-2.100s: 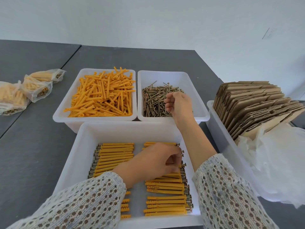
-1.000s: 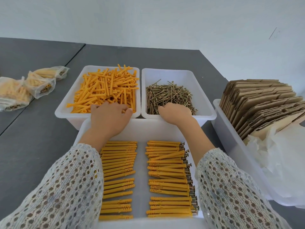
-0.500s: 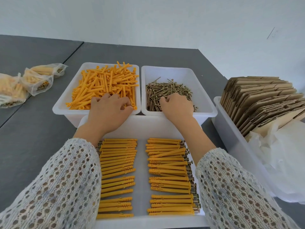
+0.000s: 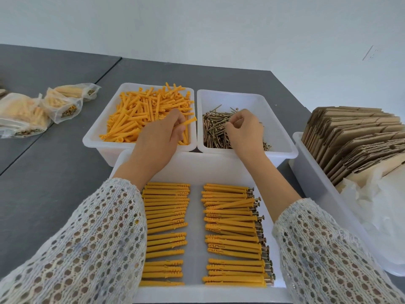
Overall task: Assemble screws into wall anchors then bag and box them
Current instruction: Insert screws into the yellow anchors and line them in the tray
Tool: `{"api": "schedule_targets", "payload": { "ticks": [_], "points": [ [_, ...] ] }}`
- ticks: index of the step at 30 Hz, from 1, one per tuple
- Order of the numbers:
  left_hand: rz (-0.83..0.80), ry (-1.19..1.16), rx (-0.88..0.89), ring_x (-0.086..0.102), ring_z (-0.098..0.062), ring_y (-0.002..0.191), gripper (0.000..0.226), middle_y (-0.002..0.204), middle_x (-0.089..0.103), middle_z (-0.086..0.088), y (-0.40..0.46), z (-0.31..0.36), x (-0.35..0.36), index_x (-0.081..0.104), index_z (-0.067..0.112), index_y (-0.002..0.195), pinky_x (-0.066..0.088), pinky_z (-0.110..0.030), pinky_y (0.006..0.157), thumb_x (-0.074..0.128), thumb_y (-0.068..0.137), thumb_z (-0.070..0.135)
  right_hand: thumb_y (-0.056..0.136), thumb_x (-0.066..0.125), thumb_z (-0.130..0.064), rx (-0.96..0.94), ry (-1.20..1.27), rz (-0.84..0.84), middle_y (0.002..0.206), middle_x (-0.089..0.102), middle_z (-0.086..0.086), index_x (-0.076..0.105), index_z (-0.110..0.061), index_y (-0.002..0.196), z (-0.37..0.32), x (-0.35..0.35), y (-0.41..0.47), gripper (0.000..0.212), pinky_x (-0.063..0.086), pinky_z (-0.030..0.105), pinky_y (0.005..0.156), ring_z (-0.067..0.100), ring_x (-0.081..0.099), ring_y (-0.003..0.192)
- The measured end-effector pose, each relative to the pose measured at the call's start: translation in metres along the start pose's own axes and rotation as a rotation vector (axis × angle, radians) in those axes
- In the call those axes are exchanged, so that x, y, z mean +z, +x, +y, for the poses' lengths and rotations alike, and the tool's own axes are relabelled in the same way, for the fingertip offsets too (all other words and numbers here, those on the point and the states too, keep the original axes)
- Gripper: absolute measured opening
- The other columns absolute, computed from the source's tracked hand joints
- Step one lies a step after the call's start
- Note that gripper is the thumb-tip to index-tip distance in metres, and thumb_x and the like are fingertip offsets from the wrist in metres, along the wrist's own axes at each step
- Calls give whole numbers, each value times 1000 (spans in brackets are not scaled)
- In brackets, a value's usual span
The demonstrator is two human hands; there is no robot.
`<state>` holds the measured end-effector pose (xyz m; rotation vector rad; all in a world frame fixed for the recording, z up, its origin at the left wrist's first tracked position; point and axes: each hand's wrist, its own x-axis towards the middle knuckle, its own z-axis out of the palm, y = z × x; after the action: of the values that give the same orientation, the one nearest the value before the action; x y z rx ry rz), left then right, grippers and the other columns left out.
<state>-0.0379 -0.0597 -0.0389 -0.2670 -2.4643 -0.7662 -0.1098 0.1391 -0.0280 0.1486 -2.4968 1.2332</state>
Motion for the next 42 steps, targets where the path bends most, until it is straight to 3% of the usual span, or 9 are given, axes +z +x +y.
{"api": "schedule_targets", "payload": {
  "ticks": [6, 9, 12, 16, 21, 25, 30, 34, 42],
  "points": [
    [-57, 13, 1, 61, -14, 71, 9, 79, 63, 13, 0, 0, 4, 51, 22, 110, 43, -28, 56, 44, 104, 19, 91, 58, -8, -55, 181, 81, 79, 60, -10, 60, -19, 92, -11, 3, -8, 12, 41, 10, 65, 5, 56, 74],
    [-76, -5, 12, 60, -10, 70, 11, 78, 61, 15, 0, 1, 5, 51, 22, 110, 41, -29, 55, 44, 104, 17, 89, 61, -2, 50, 341, 26, 87, 67, 4, 55, -18, 93, -12, -2, -7, 18, 49, 23, 72, 14, 61, 75],
    [-101, -48, 14, 54, -1, 66, 16, 77, 59, 19, -1, 1, 5, 51, 24, 111, 35, -27, 56, 42, 103, 13, 88, 58, 7, 137, 589, -27, 77, 67, 8, 46, -14, 102, -15, -7, -9, 28, 53, 27, 61, 10, 60, 57],
    [-113, -32, 50, 57, -7, 72, 28, 82, 62, 14, -2, 5, 4, 53, 26, 122, 51, -38, 63, 42, 103, 9, 90, 55, 10, 163, 787, -49, 70, 66, 8, 40, -14, 112, -21, -9, -12, 36, 58, 29, 63, 13, 63, 55],
    [-119, 46, 77, 61, -15, 79, 42, 89, 63, 12, -4, 9, 5, 49, 28, 133, 55, -45, 66, 41, 100, 3, 94, 55, -3, 122, 579, -135, 64, 61, -4, 57, -18, 101, -25, -8, -15, 17, 46, 24, 55, 8, 50, 52],
    [-93, 68, 76, 61, -19, 77, 46, 91, 64, 8, -4, 11, 5, 54, 22, 130, 53, -47, 68, 41, 95, -5, 89, 53, 0, 89, 560, -175, 65, 55, -4, 74, -14, 81, -27, -11, -16, 26, 42, 24, 58, 9, 44, 57],
    [-26, 134, 22, 60, -17, 86, 49, 93, 63, 8, 0, 8, 7, 58, 23, 122, 42, -47, 87, 41, 92, -11, 85, 58, -3, 131, 528, -229, 52, 48, -4, 74, -14, 69, -27, -12, -17, 24, 39, 26, 54, 10, 40, 51],
    [-23, 150, 18, 59, -16, 93, 50, 94, 59, 13, -1, 8, 9, 58, 25, 120, 34, -41, 85, 41, 91, -12, 83, 62, -2, 126, 530, -279, 53, 45, 0, 71, -10, 67, -29, -11, -19, 20, 37, 24, 52, 13, 38, 52],
    [-80, 101, 56, 63, -18, 94, 44, 96, 62, 7, -3, 13, 6, 60, 22, 120, 40, -48, 92, 42, 94, -9, 85, 57, -2, 5, 456, -394, 63, 48, 10, 71, -9, 74, -33, -7, -22, 19, 36, 28, 54, 17, 40, 59]
  ]
}}
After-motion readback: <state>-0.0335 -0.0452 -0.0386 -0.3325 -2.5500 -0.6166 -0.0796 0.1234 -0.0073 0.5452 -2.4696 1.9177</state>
